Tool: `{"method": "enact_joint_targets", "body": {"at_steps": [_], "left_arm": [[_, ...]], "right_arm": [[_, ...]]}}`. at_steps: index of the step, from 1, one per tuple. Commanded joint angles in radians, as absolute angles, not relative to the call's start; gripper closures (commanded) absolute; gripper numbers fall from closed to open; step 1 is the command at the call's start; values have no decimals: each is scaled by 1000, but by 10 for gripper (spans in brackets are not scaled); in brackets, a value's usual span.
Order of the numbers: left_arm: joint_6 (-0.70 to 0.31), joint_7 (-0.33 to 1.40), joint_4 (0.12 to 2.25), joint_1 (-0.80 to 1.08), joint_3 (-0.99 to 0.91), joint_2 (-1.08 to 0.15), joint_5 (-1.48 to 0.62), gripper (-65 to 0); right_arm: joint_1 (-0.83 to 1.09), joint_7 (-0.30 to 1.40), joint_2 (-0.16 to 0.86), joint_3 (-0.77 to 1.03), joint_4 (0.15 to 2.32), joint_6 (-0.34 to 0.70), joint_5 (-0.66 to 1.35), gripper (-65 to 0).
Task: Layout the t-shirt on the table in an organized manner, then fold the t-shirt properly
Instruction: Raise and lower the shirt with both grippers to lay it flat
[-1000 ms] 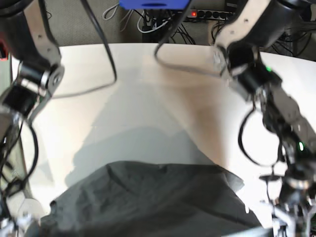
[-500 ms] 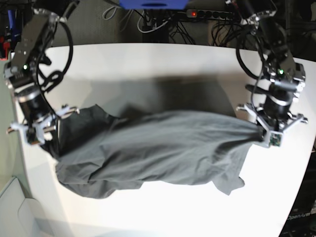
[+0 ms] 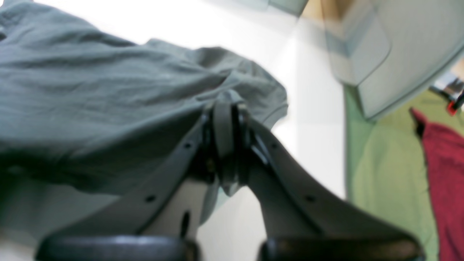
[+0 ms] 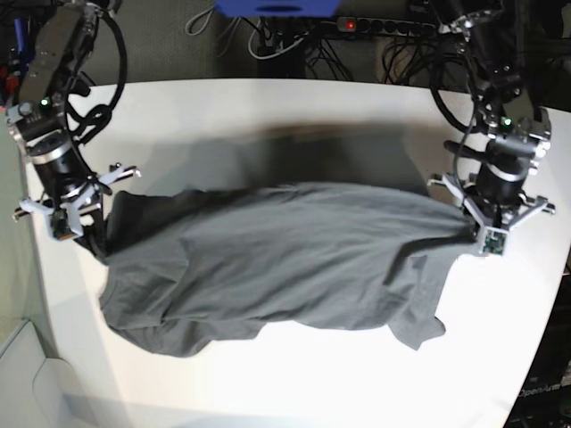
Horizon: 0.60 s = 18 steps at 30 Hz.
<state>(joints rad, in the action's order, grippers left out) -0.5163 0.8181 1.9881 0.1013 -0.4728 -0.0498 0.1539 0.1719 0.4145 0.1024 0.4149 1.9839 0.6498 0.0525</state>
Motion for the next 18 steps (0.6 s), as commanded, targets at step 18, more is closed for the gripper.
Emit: {"method": "enact_joint_targets", "body": {"at_steps": [18], "left_arm": [[-490,791,1555,-722,-272,-70,157,-1]], "right_arm": [[-866,633,389,298,1386,638,64,0]]}}
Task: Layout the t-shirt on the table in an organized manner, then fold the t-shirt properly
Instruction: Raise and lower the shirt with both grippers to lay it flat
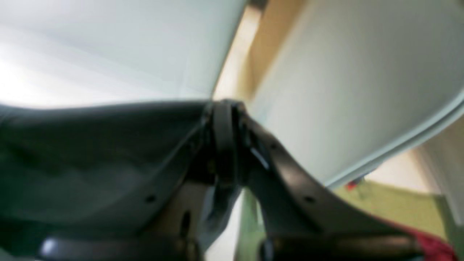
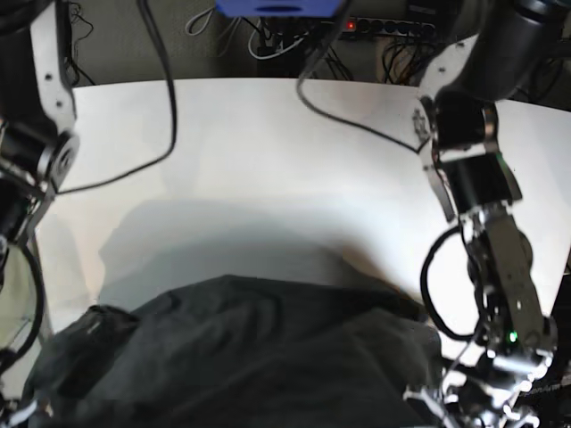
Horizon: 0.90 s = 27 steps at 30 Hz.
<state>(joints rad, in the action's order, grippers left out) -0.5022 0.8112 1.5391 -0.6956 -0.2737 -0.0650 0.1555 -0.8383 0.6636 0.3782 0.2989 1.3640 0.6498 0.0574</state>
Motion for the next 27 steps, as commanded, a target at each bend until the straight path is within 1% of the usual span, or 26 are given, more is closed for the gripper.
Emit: {"method": "enact_joint_targets", "body": {"at_steps": [1,4,8,12,15,18,22,24,27], "left_arm": [[-490,789,1508,-786,-265,-71,157,-1],[-490,788,1383,-954,-263,-70,150,-1],[-490,727,1303,-1072,-262,-70,151,-1],[-490,690,1294,-1082,-266,-73,150,-1],[-490,693,1340,-1004,-269,-79,150,-1],[-490,694,1438,-875,-303,-91,151,-1],[-501,687,1570,-671,-348,-111,148,-1],[-503,685,1612,-582,-367,-111,148,-1],[-504,685,1649,-479,-392,-111,148,-1]], "right_arm": [[-937,616,400,275,1337,638,62,0],[-1104,570,412,219,1224,636,62,0],[-1224,538,415,177,1193,636,62,0],[-1254,509,415,171,1199,636,64,0],[-1247,515,415,179,1245,636,64,0],[-1138,555,443,205,1368,636,71,0],[-903,605,427,225,1626,639,71,0],[-748,611,404,232,1767,638,71,0],[-513,602,329,266,1919,638,68,0]]}}
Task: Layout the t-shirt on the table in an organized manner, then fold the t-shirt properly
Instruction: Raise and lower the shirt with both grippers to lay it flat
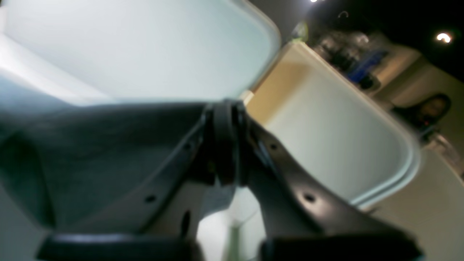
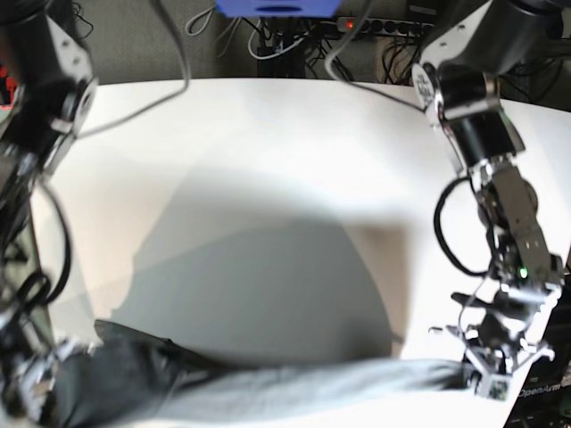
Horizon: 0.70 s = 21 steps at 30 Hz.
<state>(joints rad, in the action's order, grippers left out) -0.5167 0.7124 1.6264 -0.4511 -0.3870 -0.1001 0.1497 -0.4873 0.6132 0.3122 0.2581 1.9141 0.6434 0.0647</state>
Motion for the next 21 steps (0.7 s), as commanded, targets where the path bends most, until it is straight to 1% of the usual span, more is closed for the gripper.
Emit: {"method": "enact_joint_targets", "body": {"at_steps": [1,3,5,7,10,16,21], "left_arm": [[-504,685,1661,-450,-397,-111,148,-1],[-504,687,1673,-387,-398,-113,148,-1],[-504,687,1675,-331,-394,-140,148,-1],[-504,693,1672,-263,-387,-163,150,-1],[-504,691,1635,-186,-397,-205,153,-1],[-504,694,1547,-85,-397,-272,156,-1],[-504,694,1587,2,-397,-278,156,-1]], "right_arm": [[-450,602,303,280,1946,638,70,0],[-332,596,236,315,1977,641,70,0],[-249,570,174,346,1975,641,67,0],[-153,545,131,384,1975,641,68,0],[-35,504,93,415,1971,641,71,0],[93,496,74,437,1959,641,67,0],[193,498,71,490,1975,641,65,0]]}}
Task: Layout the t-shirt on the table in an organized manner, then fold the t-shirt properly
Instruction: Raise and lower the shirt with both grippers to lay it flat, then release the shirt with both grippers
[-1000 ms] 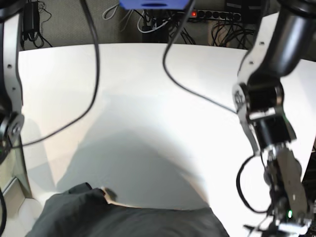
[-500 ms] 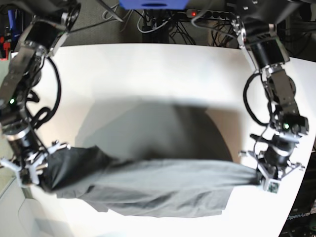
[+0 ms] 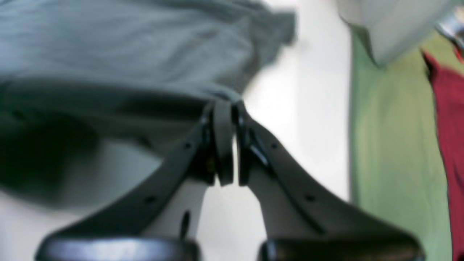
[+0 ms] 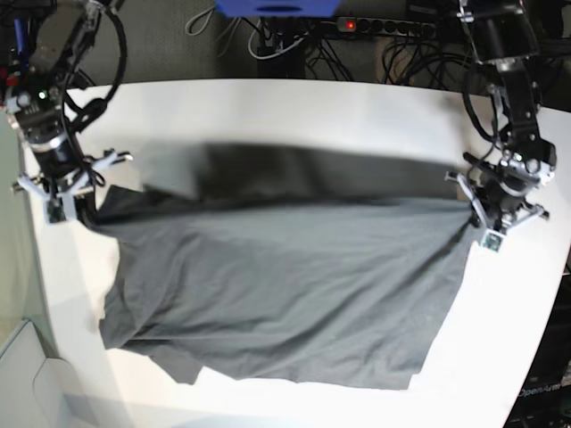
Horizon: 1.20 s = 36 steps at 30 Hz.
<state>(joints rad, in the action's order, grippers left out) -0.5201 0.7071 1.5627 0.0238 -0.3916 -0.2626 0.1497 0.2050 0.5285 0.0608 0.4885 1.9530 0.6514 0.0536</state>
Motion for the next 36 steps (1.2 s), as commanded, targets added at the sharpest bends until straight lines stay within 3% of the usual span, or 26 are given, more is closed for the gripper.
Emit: {"method": "enact_joint_targets", "body": {"at_steps": [1,13,21,23,30,32,36], "left_arm": [[-504,696,1598,19,-394,-278,157,-1],[-504,697,1738,226,-389,-294,159,-1],[-504,733,1738,243,-389,-295,196,-16],[-513,771,1738,234,-387,-292,240,-67],[-664,794,1791,243,-397,-285,305,-406],[-698,794,1814,254,-398,-286,305,-455],[-698,794,1870,242,-398,-285,300,-511]], "right_arm": [[213,499,76,495,1974,641,65,0],[395,499,85,504,1960,644,64,0],[412,499,85,512,1959,644,64,-10],[418,499,85,512,1959,644,64,-55],[446,499,87,513,1960,673,64,-348],[444,498,87,532,1960,698,62,-380],[397,498,82,570,1960,698,64,-379]]}}
